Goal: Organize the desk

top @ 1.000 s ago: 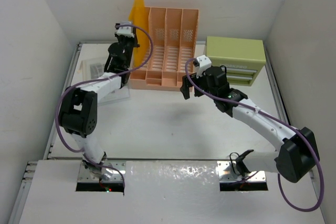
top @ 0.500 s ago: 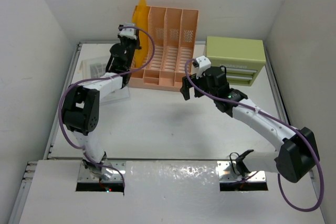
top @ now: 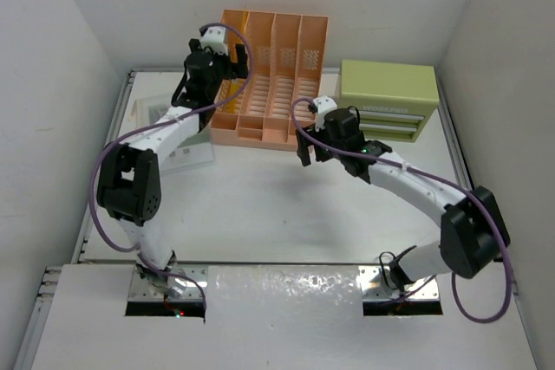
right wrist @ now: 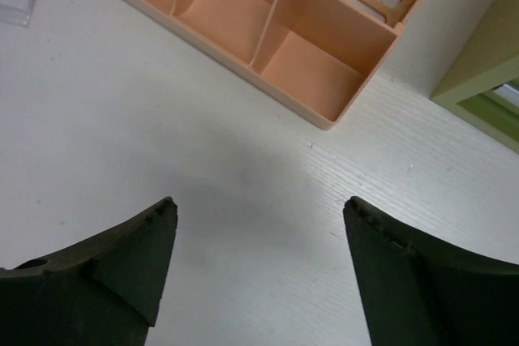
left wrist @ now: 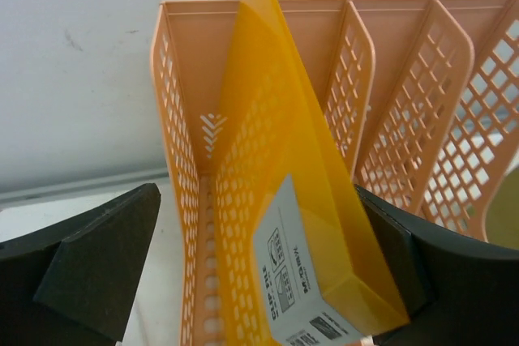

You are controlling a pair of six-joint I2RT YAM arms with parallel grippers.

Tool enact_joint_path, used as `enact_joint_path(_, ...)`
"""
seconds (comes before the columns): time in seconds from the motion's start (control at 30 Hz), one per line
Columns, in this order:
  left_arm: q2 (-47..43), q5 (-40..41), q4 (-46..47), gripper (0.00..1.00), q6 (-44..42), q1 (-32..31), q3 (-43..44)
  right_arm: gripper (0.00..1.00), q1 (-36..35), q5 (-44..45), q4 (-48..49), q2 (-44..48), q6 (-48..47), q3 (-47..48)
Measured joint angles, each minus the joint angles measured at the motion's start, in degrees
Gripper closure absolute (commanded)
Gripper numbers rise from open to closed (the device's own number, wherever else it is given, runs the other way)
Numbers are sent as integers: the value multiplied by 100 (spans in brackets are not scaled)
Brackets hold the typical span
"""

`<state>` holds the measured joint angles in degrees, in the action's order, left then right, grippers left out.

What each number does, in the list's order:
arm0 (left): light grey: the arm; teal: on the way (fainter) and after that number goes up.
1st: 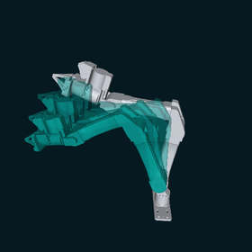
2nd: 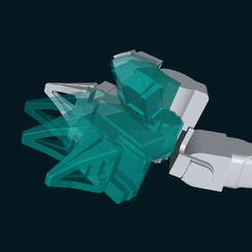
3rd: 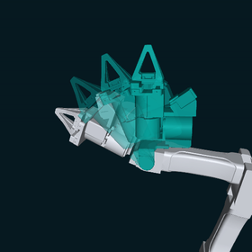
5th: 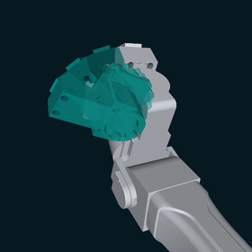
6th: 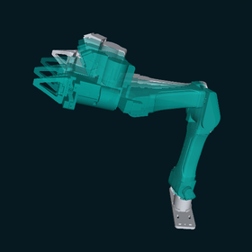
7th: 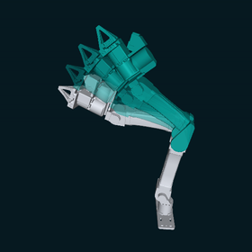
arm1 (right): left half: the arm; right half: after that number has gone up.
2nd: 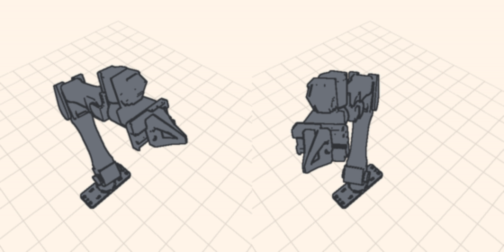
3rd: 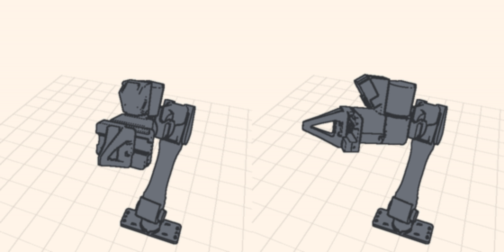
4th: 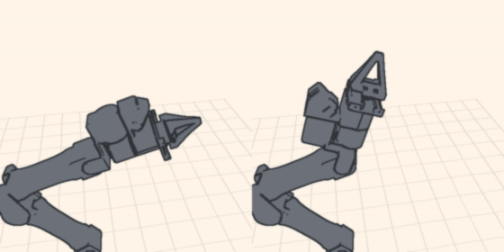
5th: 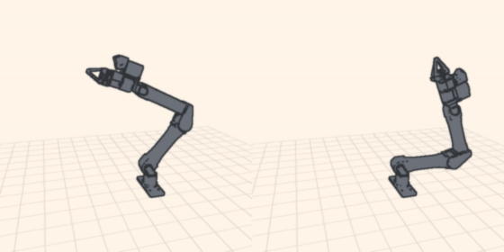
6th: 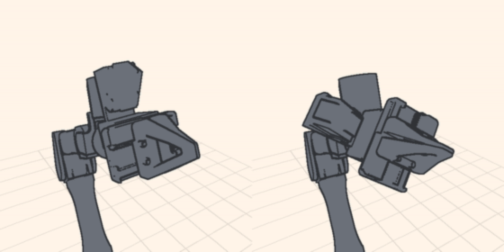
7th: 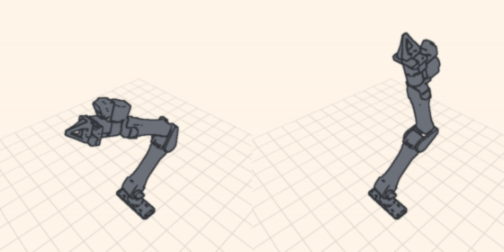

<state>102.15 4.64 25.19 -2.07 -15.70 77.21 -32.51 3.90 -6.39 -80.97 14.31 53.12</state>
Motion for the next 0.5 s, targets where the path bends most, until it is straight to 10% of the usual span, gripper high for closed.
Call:
enact_joint_path(0.2, -704, -136, -1377, 1, 39, 48, 350, 52, -219, 120, -4, -1174, -186, 791)
enact_joint_path(0.5, -1969, -1300, -2715, 0, 153, 1344, 254, 51, -345, 1073, 481, -2723, -37, 1816)
